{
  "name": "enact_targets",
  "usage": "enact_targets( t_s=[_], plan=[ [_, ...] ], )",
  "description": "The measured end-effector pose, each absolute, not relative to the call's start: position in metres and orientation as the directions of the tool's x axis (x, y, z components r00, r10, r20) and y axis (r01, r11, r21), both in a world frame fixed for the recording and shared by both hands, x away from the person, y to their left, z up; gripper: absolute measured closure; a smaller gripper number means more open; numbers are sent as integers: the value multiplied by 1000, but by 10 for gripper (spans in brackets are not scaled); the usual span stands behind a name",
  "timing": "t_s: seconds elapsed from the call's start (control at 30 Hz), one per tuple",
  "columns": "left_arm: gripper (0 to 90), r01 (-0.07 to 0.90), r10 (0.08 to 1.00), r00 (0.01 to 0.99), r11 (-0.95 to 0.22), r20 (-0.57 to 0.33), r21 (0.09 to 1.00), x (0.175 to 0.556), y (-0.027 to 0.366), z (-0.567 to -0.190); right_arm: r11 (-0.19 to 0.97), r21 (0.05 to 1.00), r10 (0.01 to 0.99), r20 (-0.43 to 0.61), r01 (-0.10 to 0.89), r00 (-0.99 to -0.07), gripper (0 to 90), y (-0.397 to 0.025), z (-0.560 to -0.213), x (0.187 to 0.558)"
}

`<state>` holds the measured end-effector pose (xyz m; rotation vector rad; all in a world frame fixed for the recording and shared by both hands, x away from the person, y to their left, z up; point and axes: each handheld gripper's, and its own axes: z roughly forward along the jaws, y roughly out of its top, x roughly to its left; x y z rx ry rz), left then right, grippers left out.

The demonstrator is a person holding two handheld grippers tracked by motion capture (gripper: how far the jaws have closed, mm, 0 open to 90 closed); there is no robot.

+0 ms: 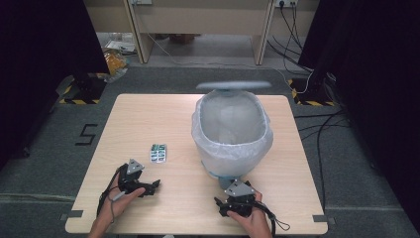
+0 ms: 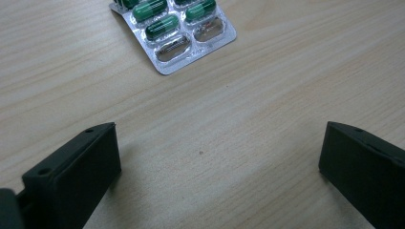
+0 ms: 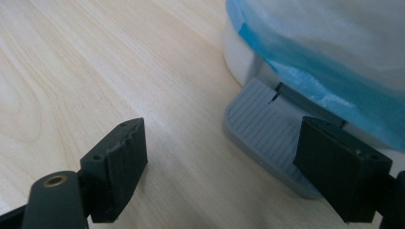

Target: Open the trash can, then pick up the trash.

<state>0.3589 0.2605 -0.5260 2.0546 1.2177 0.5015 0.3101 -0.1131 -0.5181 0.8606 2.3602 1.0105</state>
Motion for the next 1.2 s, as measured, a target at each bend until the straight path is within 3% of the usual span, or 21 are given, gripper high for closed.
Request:
enact_targets(
  t_s=[1.2],
  plan=[
    [2, 608, 874, 485, -315, -28, 729, 359, 261, -526, 544, 753, 681, -136, 372, -720, 184, -114, -518, 310]
  ],
)
